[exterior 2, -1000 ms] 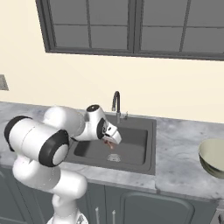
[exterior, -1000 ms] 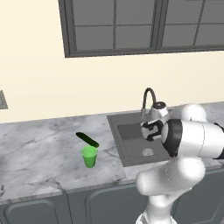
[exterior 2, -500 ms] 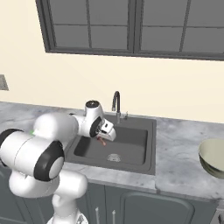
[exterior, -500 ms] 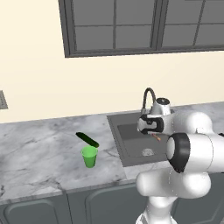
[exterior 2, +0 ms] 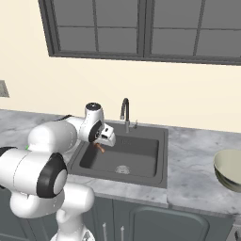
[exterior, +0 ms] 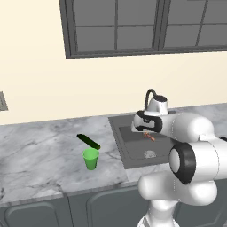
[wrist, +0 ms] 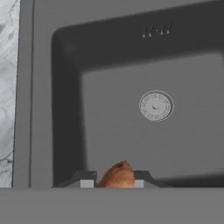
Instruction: Remove the cucumber and mushroom from the sink. Then move the bowl and cup from the counter to the sink for washing.
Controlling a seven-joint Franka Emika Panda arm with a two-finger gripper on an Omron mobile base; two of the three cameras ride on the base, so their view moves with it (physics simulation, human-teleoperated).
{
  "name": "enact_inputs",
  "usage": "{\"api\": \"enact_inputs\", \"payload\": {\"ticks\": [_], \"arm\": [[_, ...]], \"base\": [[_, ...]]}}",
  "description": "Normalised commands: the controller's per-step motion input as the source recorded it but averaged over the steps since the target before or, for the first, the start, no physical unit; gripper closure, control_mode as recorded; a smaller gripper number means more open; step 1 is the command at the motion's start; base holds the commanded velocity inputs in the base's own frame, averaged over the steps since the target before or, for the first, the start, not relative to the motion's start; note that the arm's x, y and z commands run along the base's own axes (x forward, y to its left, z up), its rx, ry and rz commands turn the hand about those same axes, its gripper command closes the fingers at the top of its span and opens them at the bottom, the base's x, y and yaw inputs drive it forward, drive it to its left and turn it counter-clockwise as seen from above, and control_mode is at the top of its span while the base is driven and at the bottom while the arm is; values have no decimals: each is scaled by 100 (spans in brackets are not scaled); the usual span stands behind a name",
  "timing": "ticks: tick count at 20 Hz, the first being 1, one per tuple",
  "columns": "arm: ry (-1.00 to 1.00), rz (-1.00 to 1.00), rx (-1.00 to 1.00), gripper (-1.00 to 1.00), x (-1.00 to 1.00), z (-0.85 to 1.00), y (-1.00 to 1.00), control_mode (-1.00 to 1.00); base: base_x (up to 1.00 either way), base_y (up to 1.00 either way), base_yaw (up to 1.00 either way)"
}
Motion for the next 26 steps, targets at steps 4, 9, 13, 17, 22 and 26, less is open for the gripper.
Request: {"api": "enact_inputs", "payload": {"ticks": [4, 9, 13, 17, 22, 26], "arm": [[3, 9, 4, 100, 6, 7, 41, -100], [3, 8, 1, 100, 12, 1, 48, -100], [0, 7, 0, 100, 13, 0, 49, -100], [0, 7, 0, 100, 14, 0, 45, -100], [0, 7, 1, 100, 10, -3, 42, -100], [0, 5, 0, 100, 16, 0, 43, -100]], "base": [[0, 0, 0], [0, 0, 0], [0, 0, 0], [0, 0, 0], [0, 0, 0], [0, 0, 0]]}}
